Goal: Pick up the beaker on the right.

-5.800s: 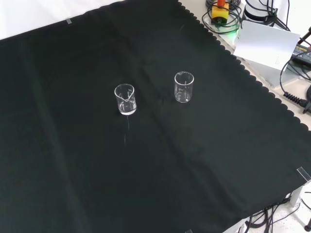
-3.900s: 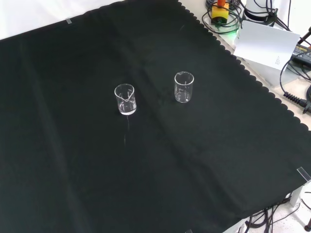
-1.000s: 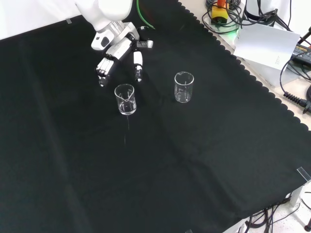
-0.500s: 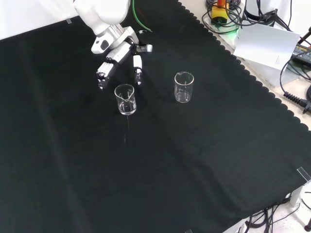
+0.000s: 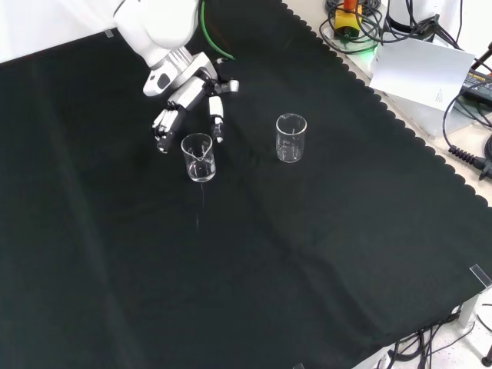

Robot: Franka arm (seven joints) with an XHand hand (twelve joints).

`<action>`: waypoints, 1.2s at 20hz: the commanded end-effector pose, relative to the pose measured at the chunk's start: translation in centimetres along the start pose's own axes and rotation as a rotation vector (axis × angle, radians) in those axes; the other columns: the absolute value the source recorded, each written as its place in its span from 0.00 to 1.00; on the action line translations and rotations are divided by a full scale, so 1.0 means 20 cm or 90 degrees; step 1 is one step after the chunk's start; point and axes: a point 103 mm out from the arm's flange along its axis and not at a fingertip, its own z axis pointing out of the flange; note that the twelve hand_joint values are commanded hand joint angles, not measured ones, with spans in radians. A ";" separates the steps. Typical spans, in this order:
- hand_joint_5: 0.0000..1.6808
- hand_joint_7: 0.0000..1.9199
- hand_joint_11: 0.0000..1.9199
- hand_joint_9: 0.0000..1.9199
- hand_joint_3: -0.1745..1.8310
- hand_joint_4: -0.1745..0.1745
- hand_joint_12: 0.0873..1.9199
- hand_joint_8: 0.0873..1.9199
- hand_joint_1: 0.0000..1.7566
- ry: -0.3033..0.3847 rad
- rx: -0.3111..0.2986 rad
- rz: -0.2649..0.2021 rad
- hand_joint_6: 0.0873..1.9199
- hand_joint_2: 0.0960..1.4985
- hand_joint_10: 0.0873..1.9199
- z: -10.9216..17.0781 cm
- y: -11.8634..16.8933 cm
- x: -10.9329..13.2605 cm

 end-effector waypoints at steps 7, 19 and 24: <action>0.20 0.10 0.00 0.16 0.00 0.48 0.67 0.29 0.47 0.038 -0.030 -0.041 0.00 0.56 0.29 0.05 0.03 0.02; 0.23 0.13 0.00 0.18 0.00 0.48 0.68 0.30 0.48 0.061 -0.044 -0.044 0.00 0.56 0.28 0.10 0.07 0.01; 0.24 0.13 0.00 0.19 0.00 0.48 0.69 0.30 0.49 0.074 -0.047 -0.052 0.00 0.56 0.28 0.13 0.09 0.03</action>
